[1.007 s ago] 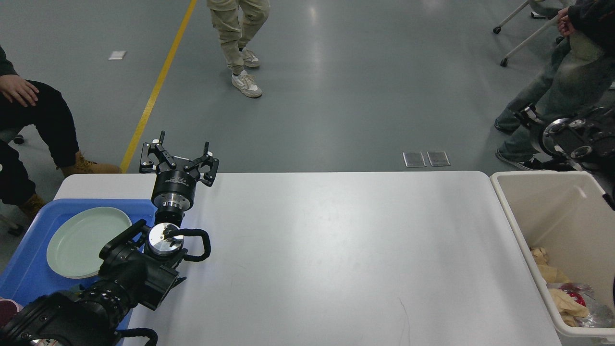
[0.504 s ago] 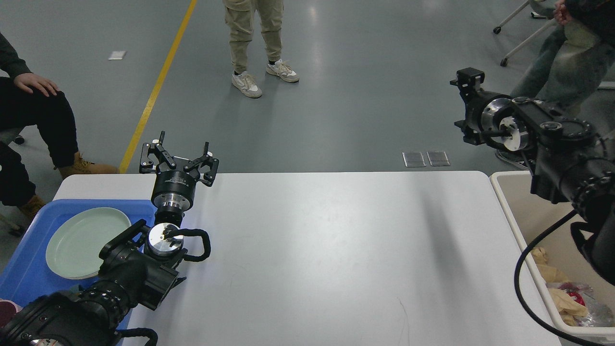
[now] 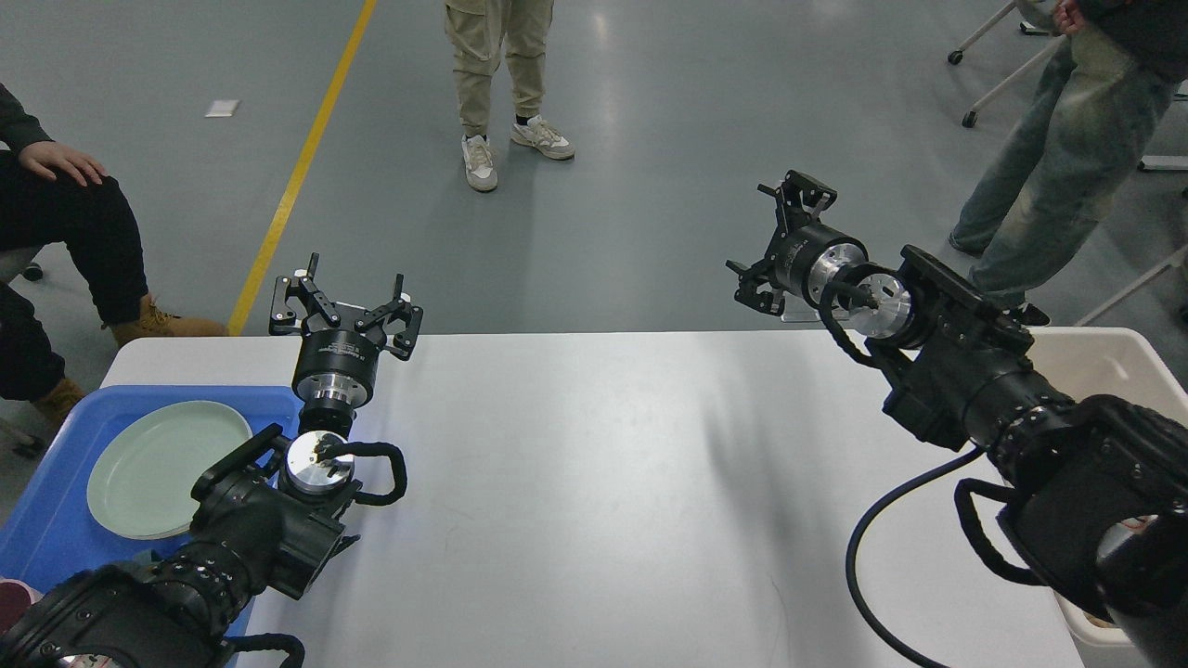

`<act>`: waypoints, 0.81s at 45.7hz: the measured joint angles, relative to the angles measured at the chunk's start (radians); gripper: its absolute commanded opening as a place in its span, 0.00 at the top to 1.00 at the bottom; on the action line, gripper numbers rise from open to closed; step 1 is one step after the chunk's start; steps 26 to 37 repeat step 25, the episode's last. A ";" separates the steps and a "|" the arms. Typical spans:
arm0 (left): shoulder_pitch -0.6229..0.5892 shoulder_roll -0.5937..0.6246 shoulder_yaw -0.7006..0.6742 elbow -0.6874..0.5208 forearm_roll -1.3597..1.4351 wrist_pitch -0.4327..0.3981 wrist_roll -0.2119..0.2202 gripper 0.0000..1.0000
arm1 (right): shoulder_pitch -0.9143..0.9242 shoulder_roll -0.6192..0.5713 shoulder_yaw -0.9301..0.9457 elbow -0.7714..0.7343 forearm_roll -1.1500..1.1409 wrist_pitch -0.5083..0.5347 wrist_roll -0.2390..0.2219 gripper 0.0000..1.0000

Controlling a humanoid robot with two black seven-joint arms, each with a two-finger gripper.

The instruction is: Tidy desktop

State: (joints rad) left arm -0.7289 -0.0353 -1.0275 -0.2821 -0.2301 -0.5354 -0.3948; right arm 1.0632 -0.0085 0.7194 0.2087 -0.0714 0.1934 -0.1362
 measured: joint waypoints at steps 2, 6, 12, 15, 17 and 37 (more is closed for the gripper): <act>0.000 0.000 0.000 0.000 0.000 0.000 0.000 0.03 | -0.010 0.012 0.041 0.000 0.006 0.001 0.015 0.00; 0.000 0.000 0.000 0.000 0.000 0.000 0.000 0.03 | -0.031 0.021 0.151 0.000 0.014 0.007 0.030 0.00; 0.000 0.000 0.000 0.000 0.000 0.000 0.000 0.03 | -0.047 0.018 0.216 0.000 0.019 0.017 0.033 0.00; 0.000 0.000 0.000 0.000 0.000 0.000 0.001 0.03 | -0.052 0.015 0.236 0.001 0.025 0.024 0.034 0.00; 0.000 0.000 0.000 0.000 0.000 0.000 0.001 0.03 | -0.053 0.014 0.250 0.001 0.029 0.029 0.035 0.00; 0.000 0.000 0.000 0.000 0.000 0.000 0.001 0.03 | -0.068 0.013 0.302 0.001 0.036 0.035 0.035 0.00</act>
